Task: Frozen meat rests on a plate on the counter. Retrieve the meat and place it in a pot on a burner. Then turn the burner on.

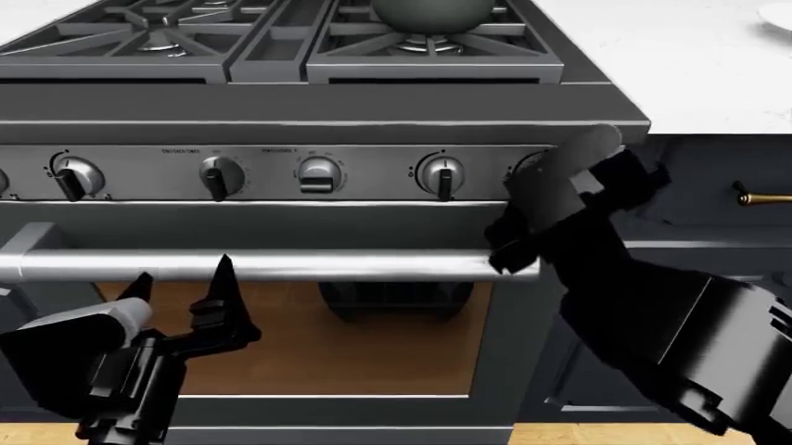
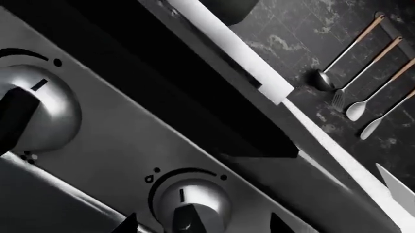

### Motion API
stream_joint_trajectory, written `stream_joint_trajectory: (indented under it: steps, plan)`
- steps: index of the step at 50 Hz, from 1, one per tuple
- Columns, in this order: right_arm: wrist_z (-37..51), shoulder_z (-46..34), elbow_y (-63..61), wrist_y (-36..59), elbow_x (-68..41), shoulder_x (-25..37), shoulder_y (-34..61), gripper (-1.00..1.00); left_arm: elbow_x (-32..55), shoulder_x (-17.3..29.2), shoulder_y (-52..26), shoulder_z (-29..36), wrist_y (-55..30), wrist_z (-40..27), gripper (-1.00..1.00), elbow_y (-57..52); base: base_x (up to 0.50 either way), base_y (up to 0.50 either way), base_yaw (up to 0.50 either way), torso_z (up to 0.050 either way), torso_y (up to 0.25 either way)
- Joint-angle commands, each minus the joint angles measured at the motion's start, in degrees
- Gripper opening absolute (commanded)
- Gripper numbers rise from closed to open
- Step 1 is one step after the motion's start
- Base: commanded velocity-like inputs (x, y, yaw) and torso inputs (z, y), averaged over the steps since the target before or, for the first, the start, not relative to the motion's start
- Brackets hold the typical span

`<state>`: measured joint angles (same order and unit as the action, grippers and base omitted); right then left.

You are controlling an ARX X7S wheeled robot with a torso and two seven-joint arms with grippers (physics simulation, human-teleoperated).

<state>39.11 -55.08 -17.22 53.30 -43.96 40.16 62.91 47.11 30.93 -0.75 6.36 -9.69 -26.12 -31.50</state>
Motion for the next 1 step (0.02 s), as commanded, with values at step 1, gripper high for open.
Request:
stream_joint_trajectory:
  steps: [1]
  plan:
    - [4.64, 4.61, -9.08, 5.23, -4.33, 2.13, -0.12, 1.00, 0.15, 0.31, 0.21, 0.02, -0.02, -0.31, 1.00, -1.09, 0.00, 0.00, 0.00, 0.000, 0.000]
